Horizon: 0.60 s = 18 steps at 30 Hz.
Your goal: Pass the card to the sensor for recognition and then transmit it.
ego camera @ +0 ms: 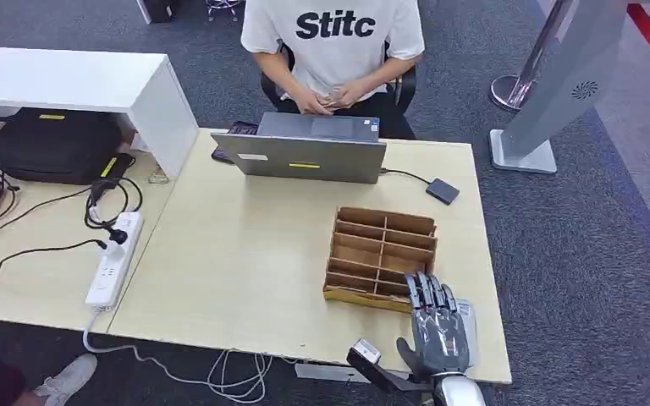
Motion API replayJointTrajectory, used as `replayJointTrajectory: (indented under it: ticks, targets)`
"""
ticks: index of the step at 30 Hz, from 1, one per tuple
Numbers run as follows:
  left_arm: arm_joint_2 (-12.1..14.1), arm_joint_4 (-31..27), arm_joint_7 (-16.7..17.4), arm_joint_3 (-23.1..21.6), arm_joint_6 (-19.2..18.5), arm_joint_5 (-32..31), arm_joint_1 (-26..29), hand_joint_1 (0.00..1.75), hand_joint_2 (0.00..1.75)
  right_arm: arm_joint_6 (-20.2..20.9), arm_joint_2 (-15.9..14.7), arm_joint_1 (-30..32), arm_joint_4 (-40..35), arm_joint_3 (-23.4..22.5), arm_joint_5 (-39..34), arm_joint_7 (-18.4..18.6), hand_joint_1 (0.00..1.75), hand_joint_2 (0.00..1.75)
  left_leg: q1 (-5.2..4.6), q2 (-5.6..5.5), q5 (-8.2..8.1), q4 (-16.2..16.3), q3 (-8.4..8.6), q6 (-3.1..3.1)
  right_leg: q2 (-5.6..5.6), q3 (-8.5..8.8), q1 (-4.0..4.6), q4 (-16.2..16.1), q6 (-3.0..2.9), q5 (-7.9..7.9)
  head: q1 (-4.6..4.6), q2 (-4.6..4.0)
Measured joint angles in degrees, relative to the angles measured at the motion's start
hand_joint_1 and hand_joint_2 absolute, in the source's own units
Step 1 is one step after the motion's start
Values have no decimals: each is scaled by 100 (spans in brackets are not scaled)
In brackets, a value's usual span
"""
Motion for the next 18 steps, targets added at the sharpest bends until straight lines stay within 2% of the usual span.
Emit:
replayJointTrajectory:
  ticks: [18]
  targets:
    - [0,0,-26,217,50,195,26,0,175,-83,101,17,37,-122,0,-147,0,175,0,1,0,0,1,0,1,0,0,0,0,0,0,0]
